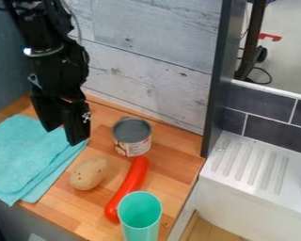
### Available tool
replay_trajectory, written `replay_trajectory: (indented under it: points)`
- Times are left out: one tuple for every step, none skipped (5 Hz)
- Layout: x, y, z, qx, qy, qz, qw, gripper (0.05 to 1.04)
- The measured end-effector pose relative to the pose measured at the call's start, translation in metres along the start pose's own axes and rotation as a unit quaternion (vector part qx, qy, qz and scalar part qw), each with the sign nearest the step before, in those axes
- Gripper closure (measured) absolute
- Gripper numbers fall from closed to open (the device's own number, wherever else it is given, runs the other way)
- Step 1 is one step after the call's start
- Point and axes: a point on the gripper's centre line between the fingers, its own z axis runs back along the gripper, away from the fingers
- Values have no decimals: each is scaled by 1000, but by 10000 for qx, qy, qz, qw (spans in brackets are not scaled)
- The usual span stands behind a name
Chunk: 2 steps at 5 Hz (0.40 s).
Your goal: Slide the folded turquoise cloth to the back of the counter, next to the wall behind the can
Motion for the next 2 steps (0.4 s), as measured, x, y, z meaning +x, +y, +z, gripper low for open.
replay_trajectory:
  points:
    - [-2,0,-5,-36,84,5,10000,83]
    - [-14,26,-4,76,102,171,9998,83]
